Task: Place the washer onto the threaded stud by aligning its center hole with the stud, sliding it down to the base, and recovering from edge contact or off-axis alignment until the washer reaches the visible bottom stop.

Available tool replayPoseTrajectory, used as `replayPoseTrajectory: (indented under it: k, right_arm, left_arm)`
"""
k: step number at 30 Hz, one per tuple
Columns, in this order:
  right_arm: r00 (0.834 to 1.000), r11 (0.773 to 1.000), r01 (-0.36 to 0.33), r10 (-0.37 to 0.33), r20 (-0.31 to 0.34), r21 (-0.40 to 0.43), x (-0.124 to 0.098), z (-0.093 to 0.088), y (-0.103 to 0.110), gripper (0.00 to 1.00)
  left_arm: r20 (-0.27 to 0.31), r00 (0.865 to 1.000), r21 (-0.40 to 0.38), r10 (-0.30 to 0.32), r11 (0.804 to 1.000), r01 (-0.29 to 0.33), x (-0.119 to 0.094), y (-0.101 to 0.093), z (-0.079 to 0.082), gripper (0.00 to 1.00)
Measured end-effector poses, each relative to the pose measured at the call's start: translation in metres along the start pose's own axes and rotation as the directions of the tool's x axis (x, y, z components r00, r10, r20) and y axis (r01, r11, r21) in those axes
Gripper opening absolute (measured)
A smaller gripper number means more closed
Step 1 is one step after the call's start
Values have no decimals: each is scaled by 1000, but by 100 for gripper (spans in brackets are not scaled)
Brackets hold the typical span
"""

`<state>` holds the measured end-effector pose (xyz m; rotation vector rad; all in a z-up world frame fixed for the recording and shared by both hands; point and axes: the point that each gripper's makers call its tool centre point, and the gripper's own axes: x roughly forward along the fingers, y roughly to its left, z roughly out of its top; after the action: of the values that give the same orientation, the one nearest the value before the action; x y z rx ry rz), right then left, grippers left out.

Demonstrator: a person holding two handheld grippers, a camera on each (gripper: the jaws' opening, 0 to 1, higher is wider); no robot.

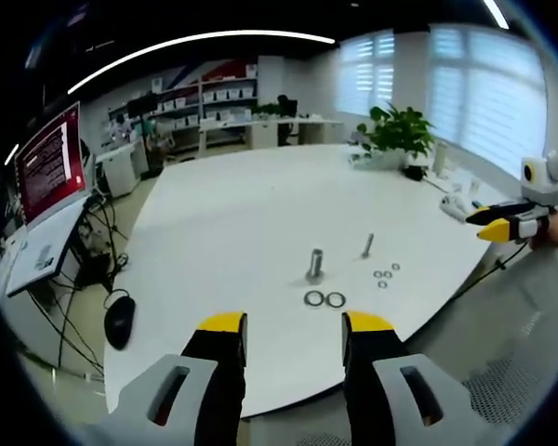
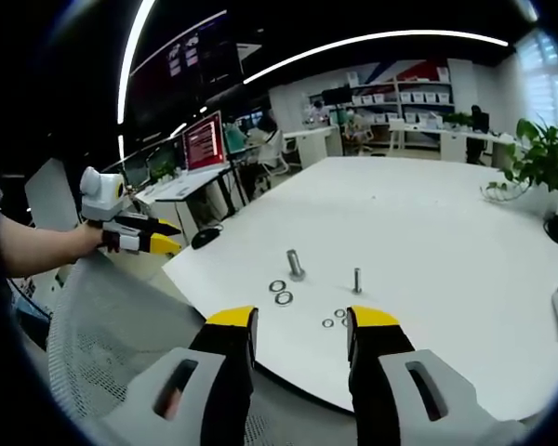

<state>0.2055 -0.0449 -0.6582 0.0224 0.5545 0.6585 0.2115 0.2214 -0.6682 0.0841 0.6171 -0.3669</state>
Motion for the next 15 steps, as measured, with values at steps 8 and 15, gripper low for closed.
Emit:
replayPoseTrajectory:
  k: [8,15]
  right_arm:
    - [1000,1000,5,-5,-2,2,0,-1,-1,41]
    - [1000,1000,5,-5,5,7,-1,1,-2,41]
  left_arm:
    - [3,1000,8,-5,1000,5,0,-2,0,39]
    - [-3,1000,6,-10,1000,10,0,-3,0,39]
